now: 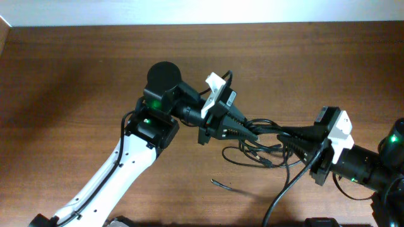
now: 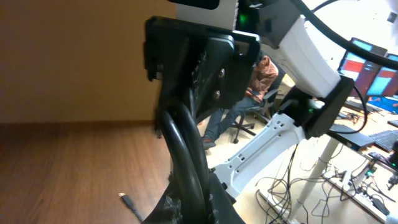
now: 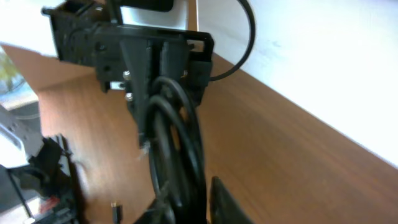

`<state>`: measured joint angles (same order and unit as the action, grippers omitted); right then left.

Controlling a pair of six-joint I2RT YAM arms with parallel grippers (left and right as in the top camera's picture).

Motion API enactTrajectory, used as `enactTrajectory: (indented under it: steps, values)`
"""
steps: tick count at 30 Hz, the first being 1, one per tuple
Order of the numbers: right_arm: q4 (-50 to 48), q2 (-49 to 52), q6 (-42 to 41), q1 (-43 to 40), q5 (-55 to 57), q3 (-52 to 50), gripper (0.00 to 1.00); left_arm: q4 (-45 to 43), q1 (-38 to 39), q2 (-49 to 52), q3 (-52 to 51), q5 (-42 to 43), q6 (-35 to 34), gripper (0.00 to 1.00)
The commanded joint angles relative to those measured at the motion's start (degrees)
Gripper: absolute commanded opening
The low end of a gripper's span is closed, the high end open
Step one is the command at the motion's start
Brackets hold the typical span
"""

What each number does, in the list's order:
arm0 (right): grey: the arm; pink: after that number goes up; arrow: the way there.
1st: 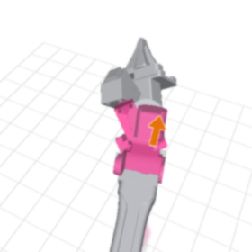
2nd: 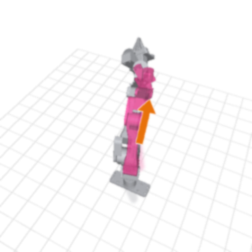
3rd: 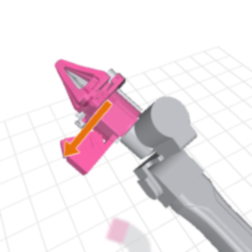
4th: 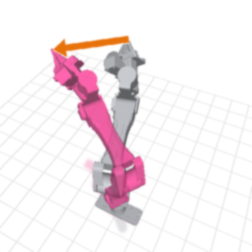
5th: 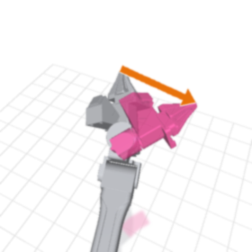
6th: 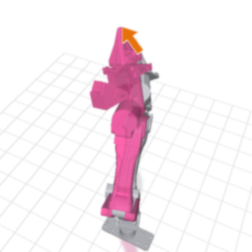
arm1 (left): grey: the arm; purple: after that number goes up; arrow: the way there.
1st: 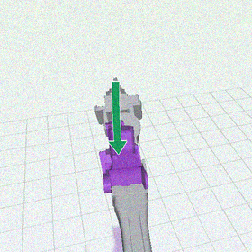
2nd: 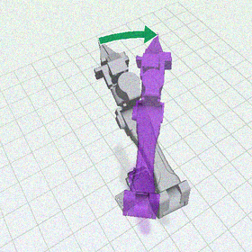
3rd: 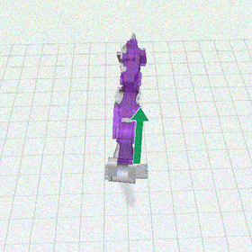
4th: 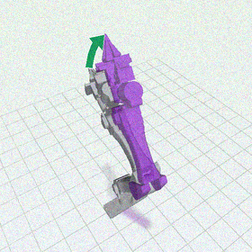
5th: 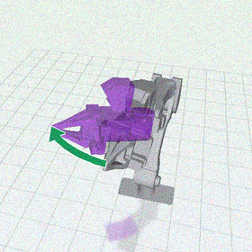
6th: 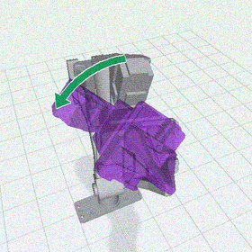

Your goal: Untangle cables

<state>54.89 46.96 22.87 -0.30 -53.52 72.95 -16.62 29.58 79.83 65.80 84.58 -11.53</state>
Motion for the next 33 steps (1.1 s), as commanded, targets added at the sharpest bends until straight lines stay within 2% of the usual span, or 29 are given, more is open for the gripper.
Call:
enactTrajectory:
  steps: [1,5,6,7,8,9,14,16,23,29,33]
  values:
    - [-0.26,0.02,-0.37,-0.09,0.17,-0.02,0.04,0.07,-0.24,-0.07,0.87,0.04,0.92,0.00]
    - [-0.26,0.02,-0.37,-0.09,0.17,-0.02,0.04,0.02,-0.61,-0.07,0.87,0.04,0.92,0.01]
    - [-0.26,0.02,-0.37,-0.09,0.17,-0.02,0.04,0.00,-0.96,-0.07,0.87,0.07,0.90,0.20]
    - [-0.24,0.02,-0.37,-0.09,0.17,-0.02,0.04,0.00,-1.38,-0.07,0.87,0.07,0.85,0.55]
    - [-0.24,0.02,-0.37,-0.09,0.20,-0.02,0.04,-0.11,-1.99,-0.07,0.90,0.07,0.68,0.82]
    - [-0.22,0.02,-0.37,-0.09,0.20,-0.02,0.04,-0.46,-2.56,-0.09,0.90,0.13,0.46,0.99]
    - [0.28,0.02,-0.39,-0.09,2.12,-0.02,0.04,-5.92,-5.55,-0.13,0.90,5.62,-0.61,0.99]
    - [0.63,0.02,-0.39,-0.09,2.10,-0.02,0.04,-8.66,-6.64,-0.13,0.90,5.60,-3.28,0.99]
    - [0.83,0.04,-0.42,-0.09,2.05,-0.02,0.04,-9.16,-6.36,-0.11,0.90,4.76,-3.48,0.99]
    - [0.85,0.04,-0.66,-0.09,2.12,-0.02,0.04,-2.64,-3.72,-0.07,0.90,-5.22,-3.56,0.99]
    - [1.05,0.28,-0.92,-0.09,4.22,-0.02,0.04,2.82,-3.50,-0.07,0.90,-12.90,-6.01,0.99]
